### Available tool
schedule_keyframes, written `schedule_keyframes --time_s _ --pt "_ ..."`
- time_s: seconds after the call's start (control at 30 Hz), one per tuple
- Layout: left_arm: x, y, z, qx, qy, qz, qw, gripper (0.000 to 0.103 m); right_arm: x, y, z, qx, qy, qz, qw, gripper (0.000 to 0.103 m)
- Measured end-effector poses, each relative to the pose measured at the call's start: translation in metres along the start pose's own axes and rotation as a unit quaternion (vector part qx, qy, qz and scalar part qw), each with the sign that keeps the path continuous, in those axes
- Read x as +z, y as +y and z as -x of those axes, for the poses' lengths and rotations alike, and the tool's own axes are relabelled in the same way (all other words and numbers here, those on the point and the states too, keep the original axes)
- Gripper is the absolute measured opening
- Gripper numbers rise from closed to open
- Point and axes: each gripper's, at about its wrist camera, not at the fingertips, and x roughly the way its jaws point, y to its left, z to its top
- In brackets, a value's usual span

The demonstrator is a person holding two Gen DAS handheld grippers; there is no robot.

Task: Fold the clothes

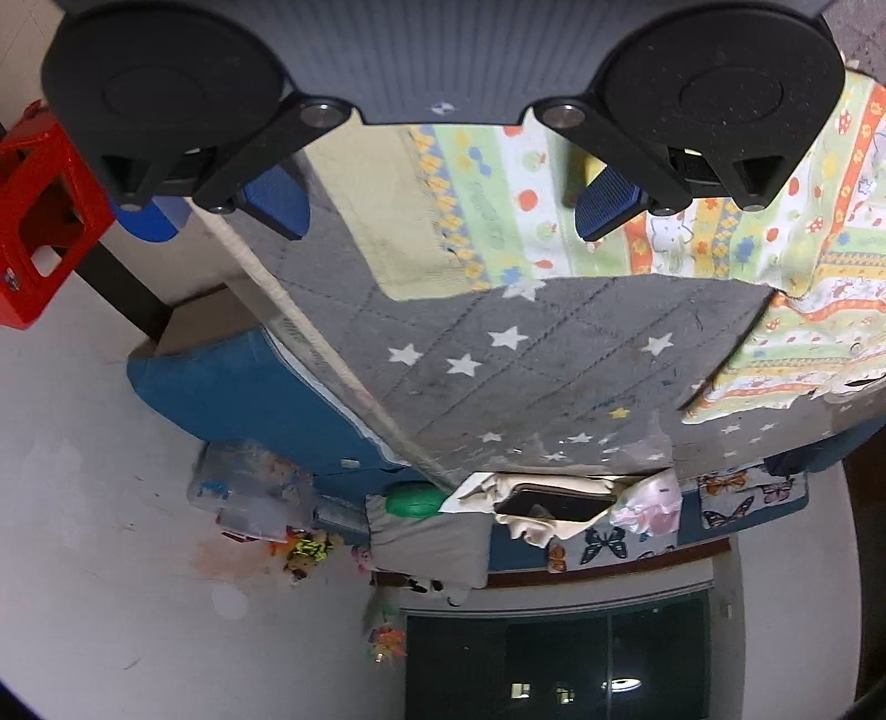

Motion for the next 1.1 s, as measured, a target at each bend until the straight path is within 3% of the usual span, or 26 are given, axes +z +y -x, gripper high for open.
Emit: schedule_keyframes --time_s 0.2,0.4,0.53,0.73,1.1 --pt "-0.001 -0.005 0.002 -0.003 0.002 -0.011 0.9999 0.103 -0.005 -0.004 0.004 -0.017 -0.002 -0.006 1.0 0.103" --pt "-0.002 -0.007 0.0 -0.003 0.007 -0.016 0.9998 0.103 -0.005 0.011 0.019 0.008 -0.019 0.018 1.0 0.103" --pt "-0.002 -0.007 0.0 -0.002 0.013 -0.023 0.9997 0.103 -0.01 0.011 0.012 -0.001 0.001 0.022 1.0 0.103" --pt "0.003 -0.006 0.003 0.003 0.014 -0.026 0.9996 0.103 -0.004 -0.004 0.018 0.001 -0.004 -0.001 1.0 0.102" --pt "0.007 -0.012 0.008 0.004 0.011 -0.036 0.9993 0.103 -0.002 -0.021 0.013 0.012 0.012 -0.031 0.999 0.078"
